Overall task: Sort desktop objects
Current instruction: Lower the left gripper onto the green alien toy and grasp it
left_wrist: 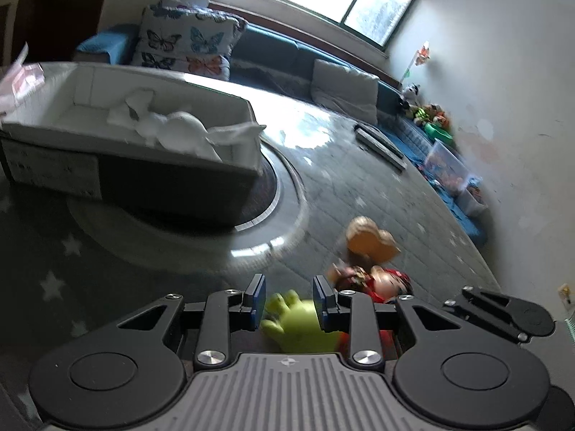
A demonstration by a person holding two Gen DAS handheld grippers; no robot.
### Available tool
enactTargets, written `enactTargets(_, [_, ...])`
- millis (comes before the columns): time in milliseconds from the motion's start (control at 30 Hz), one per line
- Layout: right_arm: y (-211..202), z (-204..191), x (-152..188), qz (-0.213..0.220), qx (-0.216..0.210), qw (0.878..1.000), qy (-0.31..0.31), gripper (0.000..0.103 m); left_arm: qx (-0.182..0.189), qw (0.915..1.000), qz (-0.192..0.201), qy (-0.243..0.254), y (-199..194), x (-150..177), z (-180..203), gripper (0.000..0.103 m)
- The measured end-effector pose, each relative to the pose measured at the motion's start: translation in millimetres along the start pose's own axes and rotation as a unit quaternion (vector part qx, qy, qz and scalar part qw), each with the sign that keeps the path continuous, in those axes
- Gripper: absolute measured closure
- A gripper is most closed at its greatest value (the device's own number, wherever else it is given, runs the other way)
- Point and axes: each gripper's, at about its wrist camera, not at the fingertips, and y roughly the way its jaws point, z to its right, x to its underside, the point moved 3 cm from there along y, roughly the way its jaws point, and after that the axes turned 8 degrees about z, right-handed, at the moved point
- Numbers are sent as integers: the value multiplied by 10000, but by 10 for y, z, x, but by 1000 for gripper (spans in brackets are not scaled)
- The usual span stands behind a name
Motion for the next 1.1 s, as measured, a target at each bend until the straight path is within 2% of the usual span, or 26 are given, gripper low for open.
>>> enactTargets(100, [-7,-86,96,-84,-203,9997,43,36,8,10000,-71,-3,26,49,43,71])
enactTargets(333, [94,-168,299,-375,-316,9988,-27,36,76,9999,-153,15,112,83,120,71])
enactTargets(600, [204,-60,400,-560,-186,9982,40,36,116,9996,-260,-64,204,102,104,71])
enactTargets(1100, [359,39,383,-499,29,9983,301,36,134,9989,-374,-248,301,86,40,67])
